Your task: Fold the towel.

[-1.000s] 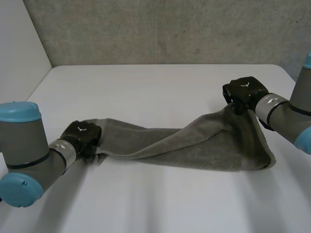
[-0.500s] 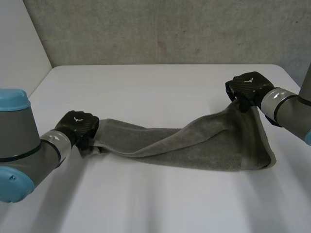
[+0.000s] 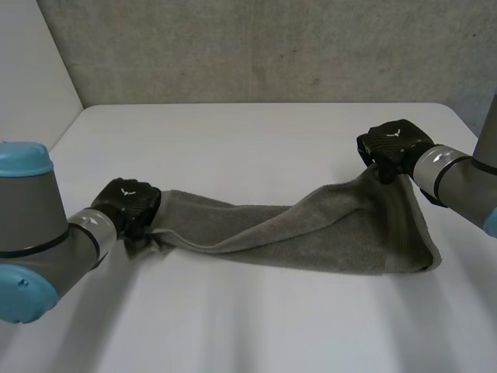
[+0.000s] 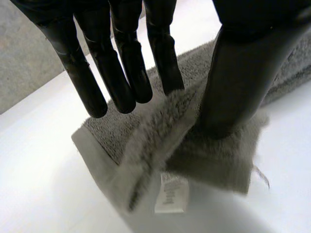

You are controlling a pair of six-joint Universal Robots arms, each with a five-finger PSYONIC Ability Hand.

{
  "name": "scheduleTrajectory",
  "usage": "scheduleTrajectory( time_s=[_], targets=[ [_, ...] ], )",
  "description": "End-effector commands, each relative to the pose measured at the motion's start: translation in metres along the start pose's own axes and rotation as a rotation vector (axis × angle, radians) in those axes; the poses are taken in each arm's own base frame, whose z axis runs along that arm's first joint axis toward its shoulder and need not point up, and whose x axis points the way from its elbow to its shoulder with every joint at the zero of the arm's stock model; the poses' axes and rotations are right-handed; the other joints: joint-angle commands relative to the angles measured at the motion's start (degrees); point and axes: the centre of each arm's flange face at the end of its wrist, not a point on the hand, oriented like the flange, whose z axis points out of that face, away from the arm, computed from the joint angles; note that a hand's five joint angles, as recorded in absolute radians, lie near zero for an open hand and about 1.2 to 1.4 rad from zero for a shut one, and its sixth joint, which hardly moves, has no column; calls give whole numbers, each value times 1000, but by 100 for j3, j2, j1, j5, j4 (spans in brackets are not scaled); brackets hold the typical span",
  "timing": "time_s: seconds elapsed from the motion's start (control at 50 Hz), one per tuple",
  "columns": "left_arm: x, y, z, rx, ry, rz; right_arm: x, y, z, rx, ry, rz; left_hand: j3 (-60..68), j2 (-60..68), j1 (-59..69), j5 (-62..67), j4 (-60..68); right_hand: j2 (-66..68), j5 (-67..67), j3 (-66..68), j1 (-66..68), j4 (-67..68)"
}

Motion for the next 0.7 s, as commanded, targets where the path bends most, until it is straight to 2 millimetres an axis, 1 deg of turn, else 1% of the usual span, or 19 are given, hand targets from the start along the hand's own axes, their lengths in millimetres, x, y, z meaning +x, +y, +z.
scheduleTrajectory(
  time_s=[0.02,0.18,0.26,0.38,0.52,0.56,0.58,0.6,0.62,0.7],
  targets=[
    [1,-5,-1,7,4,9,0,0,0,-1,-1,1,-34,-27,-20,-15,-27,539,463,290,412,351],
    [1,-8,2,18,2,5,0,0,0,-2,-1,1,16,23,30,36,23,539,463,290,412,351],
    [1,-6,3,12,4,6,0,0,0,-2,-1,1,33,41,47,53,40,539,463,290,412,351],
    [8,9,9,-37,29,6,-1,2,1,-7,-4,1,134,141,148,153,141,539,463,290,412,351],
    [11,16,11,-65,38,12,-2,5,1,-19,-11,6,555,562,568,574,562,539,463,290,412,351],
    [10,17,10,-87,44,8,-5,9,1,-53,-31,2,1359,1366,1373,1378,1366,539,463,290,412,351],
    [10,17,10,-87,44,8,-5,9,1,-53,-31,2,1362,1369,1376,1382,1369,539,463,290,412,351],
    [10,15,9,-97,48,9,-7,11,-1,-81,-46,-8,1828,1836,1842,1848,1835,539,463,290,412,351],
    [9,13,9,-108,53,12,-9,15,-3,-115,-69,-25,2882,2890,2896,2902,2889,539,463,290,412,351],
    [7,8,8,-126,60,29,-15,22,-6,-185,-119,-87,3008,3016,3022,3028,3015,539,463,290,412,351]
  ],
)
